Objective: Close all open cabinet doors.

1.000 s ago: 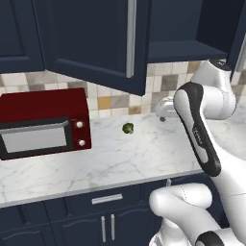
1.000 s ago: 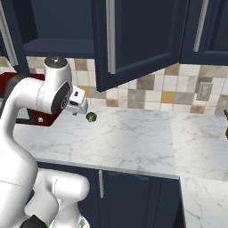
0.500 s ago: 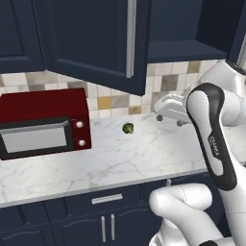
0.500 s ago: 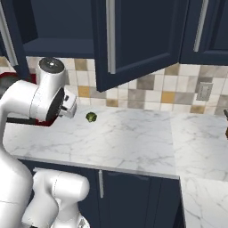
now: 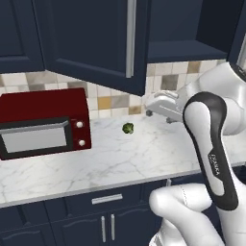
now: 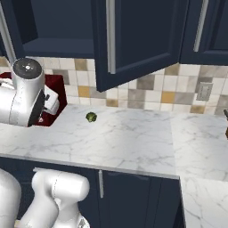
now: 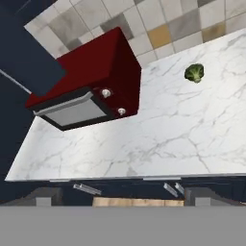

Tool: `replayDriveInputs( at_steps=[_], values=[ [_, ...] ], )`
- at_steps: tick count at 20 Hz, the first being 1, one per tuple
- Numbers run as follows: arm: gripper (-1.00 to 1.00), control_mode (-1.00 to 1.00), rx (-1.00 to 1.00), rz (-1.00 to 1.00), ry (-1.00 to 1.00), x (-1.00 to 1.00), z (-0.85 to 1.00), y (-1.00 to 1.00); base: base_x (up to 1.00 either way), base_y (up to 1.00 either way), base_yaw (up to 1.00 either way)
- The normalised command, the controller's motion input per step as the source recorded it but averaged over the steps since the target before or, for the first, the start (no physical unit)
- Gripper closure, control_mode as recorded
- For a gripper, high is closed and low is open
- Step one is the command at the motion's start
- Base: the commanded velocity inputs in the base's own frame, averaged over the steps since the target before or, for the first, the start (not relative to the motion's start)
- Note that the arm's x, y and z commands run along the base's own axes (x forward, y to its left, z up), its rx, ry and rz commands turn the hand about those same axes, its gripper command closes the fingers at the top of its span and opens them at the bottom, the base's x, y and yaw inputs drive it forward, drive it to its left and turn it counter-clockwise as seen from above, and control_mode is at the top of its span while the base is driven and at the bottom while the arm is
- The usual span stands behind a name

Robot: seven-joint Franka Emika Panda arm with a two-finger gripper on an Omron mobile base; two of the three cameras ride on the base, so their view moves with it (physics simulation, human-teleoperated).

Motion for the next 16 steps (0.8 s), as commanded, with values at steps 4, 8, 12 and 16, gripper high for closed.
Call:
replayDriveInputs(
  at_steps=[4, 8, 12, 16],
  values=[
    [-1.0, -1.0, 0.14, -0.15, -0.05, -0.21, 0.22, 0.43, 0.0, 0.0, 0.0],
    [-1.0, -1.0, 0.12, -0.16, -0.03, -0.04, 0.21, 0.55, 0.0, 0.0, 0.0],
    [-1.0, -1.0, 0.09, -0.14, -0.08, 0.0, 0.22, 0.62, 0.0, 0.0, 0.0],
    [-1.0, -1.0, 0.11, -0.13, -0.02, 0.05, 0.26, 0.61, 0.0, 0.0, 0.0]
  ],
)
